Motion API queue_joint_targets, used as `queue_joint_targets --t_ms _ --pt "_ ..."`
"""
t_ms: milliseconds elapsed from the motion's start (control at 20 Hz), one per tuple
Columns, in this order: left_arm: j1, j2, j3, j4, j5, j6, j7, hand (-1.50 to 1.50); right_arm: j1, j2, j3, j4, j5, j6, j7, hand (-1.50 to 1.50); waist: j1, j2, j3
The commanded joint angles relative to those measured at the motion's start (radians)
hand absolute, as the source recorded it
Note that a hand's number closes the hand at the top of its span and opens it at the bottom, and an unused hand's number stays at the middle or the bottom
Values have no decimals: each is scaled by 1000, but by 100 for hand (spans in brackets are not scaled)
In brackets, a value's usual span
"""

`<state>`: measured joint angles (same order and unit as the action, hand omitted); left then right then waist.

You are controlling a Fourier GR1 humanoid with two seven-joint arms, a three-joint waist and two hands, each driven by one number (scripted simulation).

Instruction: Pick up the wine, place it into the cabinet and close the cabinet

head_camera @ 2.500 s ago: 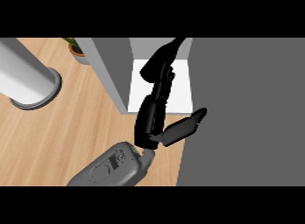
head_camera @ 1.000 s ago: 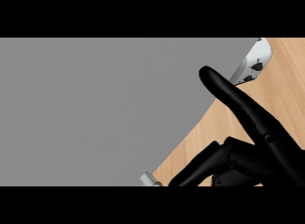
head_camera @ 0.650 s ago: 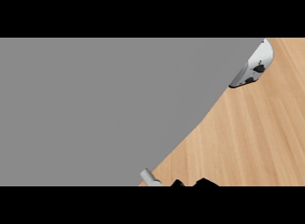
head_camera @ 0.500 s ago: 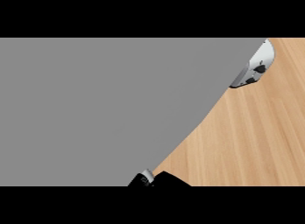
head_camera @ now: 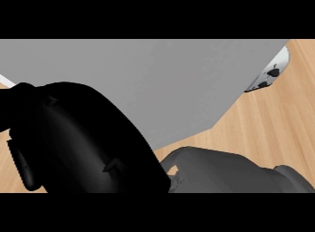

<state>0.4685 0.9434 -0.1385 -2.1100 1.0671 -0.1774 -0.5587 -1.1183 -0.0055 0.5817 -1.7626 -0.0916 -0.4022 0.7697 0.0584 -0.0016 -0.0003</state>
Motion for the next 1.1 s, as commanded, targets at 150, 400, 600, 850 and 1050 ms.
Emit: queue_joint_targets --t_ms 150,400,600,850,1050 --pt "35 22 109 41 61 -104 18 150 -180 5 -29 352 -105 -116 -161 150 12 6 -3" --pt "23 24 152 71 97 -135 40 150 -192 5 -154 610 -132 -6 -337 150 0 15 -2" --pt "14 27 178 51 113 -93 69 150 -199 -1 -187 762 -117 38 -420 150 -8 16 -1" --pt "26 30 193 41 125 -114 77 150 -156 -47 -174 819 -125 42 -473 150 -9 19 -1" --pt "11 29 219 37 133 -102 70 150 -141 -103 -186 868 -137 92 -543 150 -3 29 0"
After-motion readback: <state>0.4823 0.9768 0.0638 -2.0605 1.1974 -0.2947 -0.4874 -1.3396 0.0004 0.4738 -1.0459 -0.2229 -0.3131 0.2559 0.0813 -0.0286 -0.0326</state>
